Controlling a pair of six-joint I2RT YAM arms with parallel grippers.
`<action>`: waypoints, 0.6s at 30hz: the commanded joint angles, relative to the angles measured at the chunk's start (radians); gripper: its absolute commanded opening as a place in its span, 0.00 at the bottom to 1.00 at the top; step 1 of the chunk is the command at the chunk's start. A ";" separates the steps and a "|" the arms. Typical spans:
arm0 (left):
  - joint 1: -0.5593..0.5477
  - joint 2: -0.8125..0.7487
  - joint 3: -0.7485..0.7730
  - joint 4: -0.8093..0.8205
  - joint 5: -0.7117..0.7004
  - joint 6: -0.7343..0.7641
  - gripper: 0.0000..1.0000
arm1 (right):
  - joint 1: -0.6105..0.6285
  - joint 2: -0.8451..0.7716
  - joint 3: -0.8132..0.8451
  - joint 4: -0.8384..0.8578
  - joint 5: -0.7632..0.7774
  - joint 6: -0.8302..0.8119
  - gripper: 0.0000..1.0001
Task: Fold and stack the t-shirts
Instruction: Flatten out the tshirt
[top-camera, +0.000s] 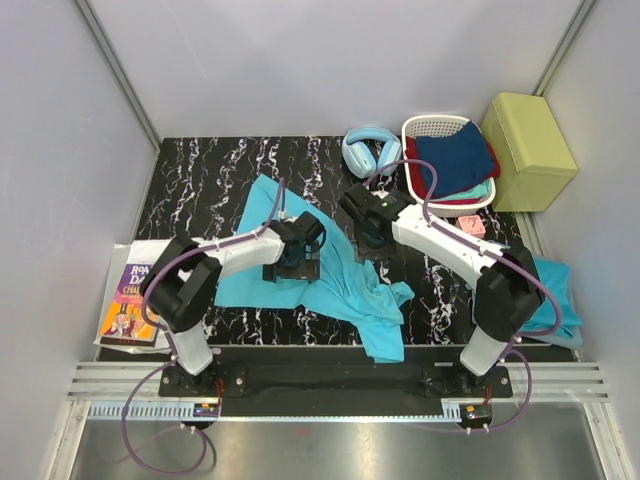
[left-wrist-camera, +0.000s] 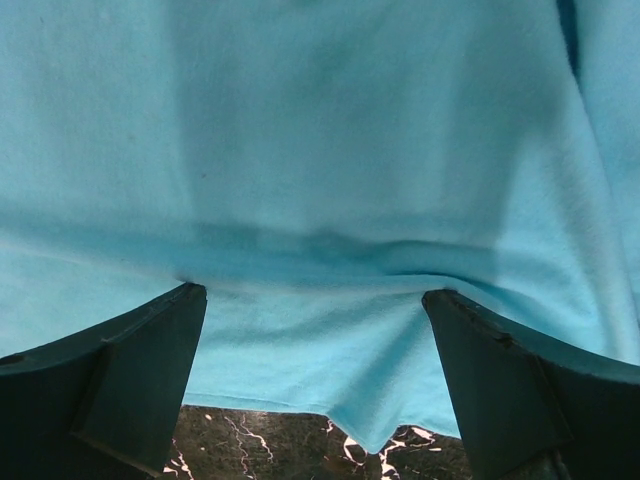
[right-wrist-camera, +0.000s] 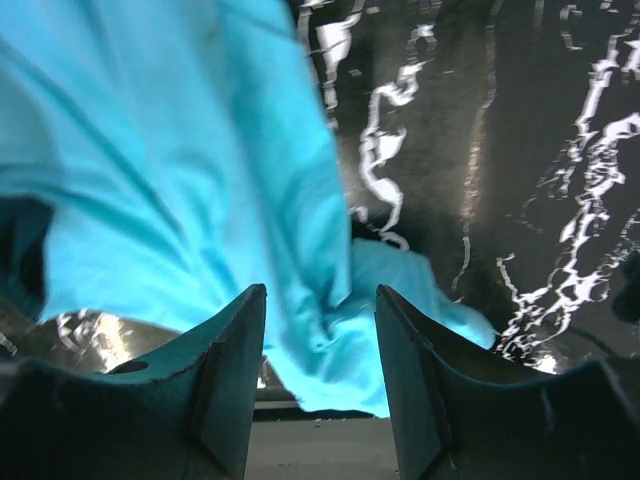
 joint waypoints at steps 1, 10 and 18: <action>-0.005 -0.051 -0.030 0.008 -0.006 -0.012 0.99 | -0.078 0.026 -0.061 0.031 0.039 -0.023 0.55; -0.005 -0.067 -0.047 0.011 -0.006 -0.004 0.99 | -0.164 0.167 -0.066 0.166 -0.046 -0.051 0.50; -0.005 -0.063 -0.058 0.011 -0.001 0.002 0.99 | -0.164 0.223 0.026 0.184 -0.061 -0.075 0.50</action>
